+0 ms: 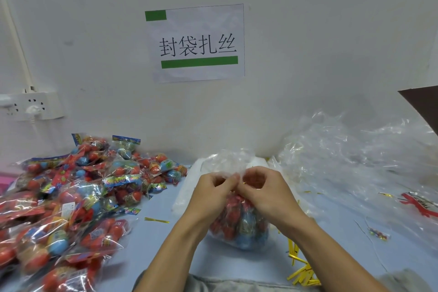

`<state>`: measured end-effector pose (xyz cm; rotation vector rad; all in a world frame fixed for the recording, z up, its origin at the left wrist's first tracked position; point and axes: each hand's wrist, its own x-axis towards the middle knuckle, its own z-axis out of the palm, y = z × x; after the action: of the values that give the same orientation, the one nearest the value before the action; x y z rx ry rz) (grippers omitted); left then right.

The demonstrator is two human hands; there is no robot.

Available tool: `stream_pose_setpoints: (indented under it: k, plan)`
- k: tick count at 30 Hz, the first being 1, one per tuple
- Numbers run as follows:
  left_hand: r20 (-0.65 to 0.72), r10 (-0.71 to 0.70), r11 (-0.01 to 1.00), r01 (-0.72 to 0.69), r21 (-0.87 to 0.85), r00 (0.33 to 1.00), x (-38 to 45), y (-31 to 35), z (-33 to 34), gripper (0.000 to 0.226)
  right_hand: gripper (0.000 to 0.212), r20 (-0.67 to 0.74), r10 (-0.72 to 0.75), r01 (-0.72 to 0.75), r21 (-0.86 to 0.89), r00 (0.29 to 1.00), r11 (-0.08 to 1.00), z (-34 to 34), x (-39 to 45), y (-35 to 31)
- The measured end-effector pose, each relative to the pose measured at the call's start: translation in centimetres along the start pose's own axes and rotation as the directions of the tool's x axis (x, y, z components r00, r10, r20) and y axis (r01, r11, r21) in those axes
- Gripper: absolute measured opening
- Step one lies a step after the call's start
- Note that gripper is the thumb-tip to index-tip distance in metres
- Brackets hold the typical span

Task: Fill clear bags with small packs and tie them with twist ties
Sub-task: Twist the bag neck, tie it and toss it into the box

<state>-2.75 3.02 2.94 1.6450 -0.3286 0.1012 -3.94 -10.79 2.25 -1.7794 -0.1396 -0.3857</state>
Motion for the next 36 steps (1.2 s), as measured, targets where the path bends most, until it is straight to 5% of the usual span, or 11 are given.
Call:
stream_pose_setpoints:
  k: [7, 20, 29, 36]
  plan:
    - [-0.014, -0.016, 1.0, 0.017, 0.022, 1.0, -0.2, 0.2, -0.1, 0.046, 0.011, 0.041, 0.038, -0.042, 0.096, 0.998, 0.994, -0.9, 0.0, -0.2]
    - [-0.093, 0.103, 0.981, -0.085, 0.172, 0.99, 0.0, -0.3, 0.2, 0.026, 0.017, -0.086, -0.129, 0.112, -0.174, 0.988, 0.978, -0.4, -0.5, -1.3]
    - [-0.14, 0.13, 0.981, -0.106, 0.165, 0.982, 0.3, -0.6, 0.1, 0.024, 0.026, -0.047, -0.128, 0.127, -0.021, 0.991, 0.992, -1.1, -0.9, -2.0]
    - [-0.085, 0.127, 0.991, -0.123, 0.052, 0.988, 0.0, -0.2, 0.3, 0.021, 0.012, -0.03, -0.053, 0.056, 0.087, 0.998, 0.995, -1.6, -1.0, -2.3]
